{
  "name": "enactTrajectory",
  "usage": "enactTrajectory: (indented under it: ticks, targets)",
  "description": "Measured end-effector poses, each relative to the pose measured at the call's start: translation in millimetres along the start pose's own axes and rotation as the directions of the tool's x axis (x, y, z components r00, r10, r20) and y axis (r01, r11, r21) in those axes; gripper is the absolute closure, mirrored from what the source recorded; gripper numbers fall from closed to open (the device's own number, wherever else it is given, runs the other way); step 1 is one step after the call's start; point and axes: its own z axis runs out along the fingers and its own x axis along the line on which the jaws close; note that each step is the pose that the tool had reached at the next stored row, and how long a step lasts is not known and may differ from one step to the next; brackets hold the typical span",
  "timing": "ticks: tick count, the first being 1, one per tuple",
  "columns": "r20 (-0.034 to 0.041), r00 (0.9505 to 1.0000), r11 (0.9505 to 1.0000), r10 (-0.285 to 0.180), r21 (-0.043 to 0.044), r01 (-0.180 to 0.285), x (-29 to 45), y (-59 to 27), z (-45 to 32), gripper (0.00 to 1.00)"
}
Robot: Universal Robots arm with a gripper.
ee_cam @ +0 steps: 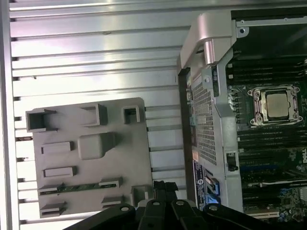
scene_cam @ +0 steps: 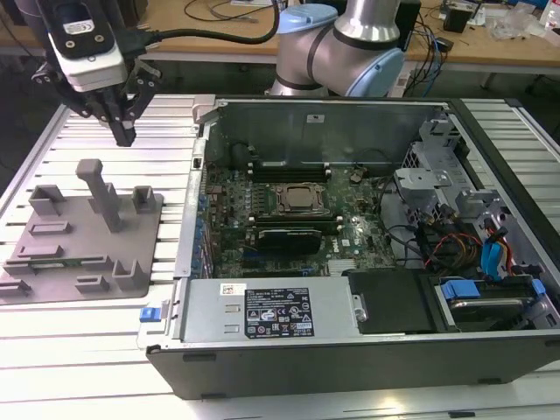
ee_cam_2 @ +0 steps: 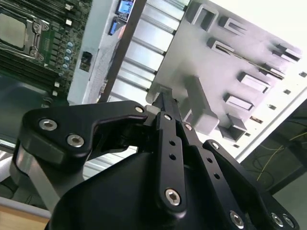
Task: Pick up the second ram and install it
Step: 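Reach for the second ram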
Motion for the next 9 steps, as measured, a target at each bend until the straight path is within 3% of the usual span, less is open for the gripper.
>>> enactTrajectory:
  ticks: [3, 9]
  targets:
    - [0.0, 1.0, 1.0, 0.0, 0.0, 0.0, 7.7, -0.6, 0.7, 0.92]
    - [-0.0001, 1.0, 1.0, -0.001, 0.0001, 0.001, 33.5, -2.6, 1.2, 0.92]
